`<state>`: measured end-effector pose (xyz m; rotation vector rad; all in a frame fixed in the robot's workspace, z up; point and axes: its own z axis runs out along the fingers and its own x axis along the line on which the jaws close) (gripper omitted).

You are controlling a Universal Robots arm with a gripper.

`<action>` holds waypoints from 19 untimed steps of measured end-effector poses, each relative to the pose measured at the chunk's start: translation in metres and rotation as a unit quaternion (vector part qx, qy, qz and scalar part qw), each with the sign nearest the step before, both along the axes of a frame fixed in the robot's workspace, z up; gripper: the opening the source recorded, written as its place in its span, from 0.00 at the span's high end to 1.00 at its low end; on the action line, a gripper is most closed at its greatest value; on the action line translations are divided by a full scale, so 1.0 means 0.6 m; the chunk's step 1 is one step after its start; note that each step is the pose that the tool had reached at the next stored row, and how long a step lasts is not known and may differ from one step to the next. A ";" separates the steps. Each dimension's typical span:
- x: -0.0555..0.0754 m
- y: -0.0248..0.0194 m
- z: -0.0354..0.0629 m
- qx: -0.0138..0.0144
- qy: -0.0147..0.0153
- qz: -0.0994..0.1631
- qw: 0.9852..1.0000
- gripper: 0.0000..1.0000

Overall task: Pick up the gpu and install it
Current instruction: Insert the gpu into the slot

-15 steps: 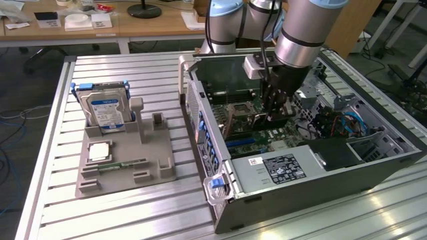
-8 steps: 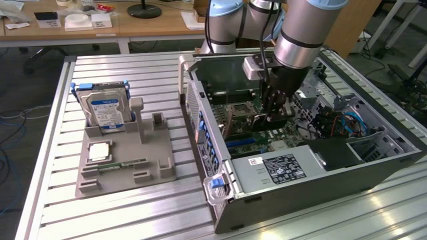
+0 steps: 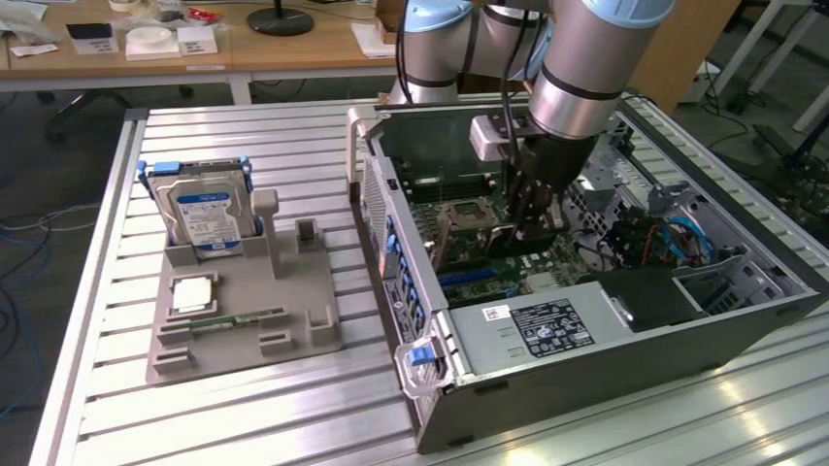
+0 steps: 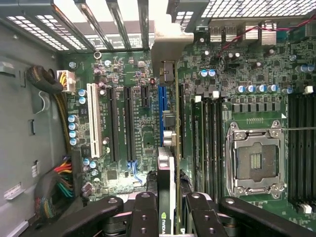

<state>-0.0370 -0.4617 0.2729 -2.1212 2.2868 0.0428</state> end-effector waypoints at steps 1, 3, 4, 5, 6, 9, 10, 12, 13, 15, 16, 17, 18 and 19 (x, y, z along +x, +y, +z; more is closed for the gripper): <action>0.000 0.0000 0.000 0.000 0.000 0.000 1.000 0.73; 0.000 -0.0001 0.000 0.000 0.000 0.000 1.000 0.73; -0.001 0.0000 -0.001 0.000 0.000 0.000 1.000 0.73; -0.003 0.0000 -0.001 0.000 0.000 0.000 1.000 0.73; -0.004 0.0001 -0.001 0.000 0.000 0.000 1.000 0.73; -0.010 0.0000 -0.001 0.000 -0.001 0.000 1.000 0.73; -0.011 0.0000 -0.001 0.000 -0.002 0.000 1.000 0.73; -0.014 0.0001 -0.001 0.000 -0.002 0.000 1.000 0.73; -0.015 0.0000 -0.001 0.000 -0.002 0.000 1.000 0.73; -0.015 -0.0005 -0.001 0.000 -0.002 0.000 1.000 0.73; -0.015 -0.0015 -0.001 0.000 -0.002 0.000 1.000 0.73; -0.015 -0.0028 -0.001 0.000 -0.002 0.000 1.000 0.73; -0.015 -0.0045 -0.001 0.000 -0.002 0.000 1.000 0.73; -0.015 -0.0058 -0.001 0.000 -0.002 0.000 1.000 0.73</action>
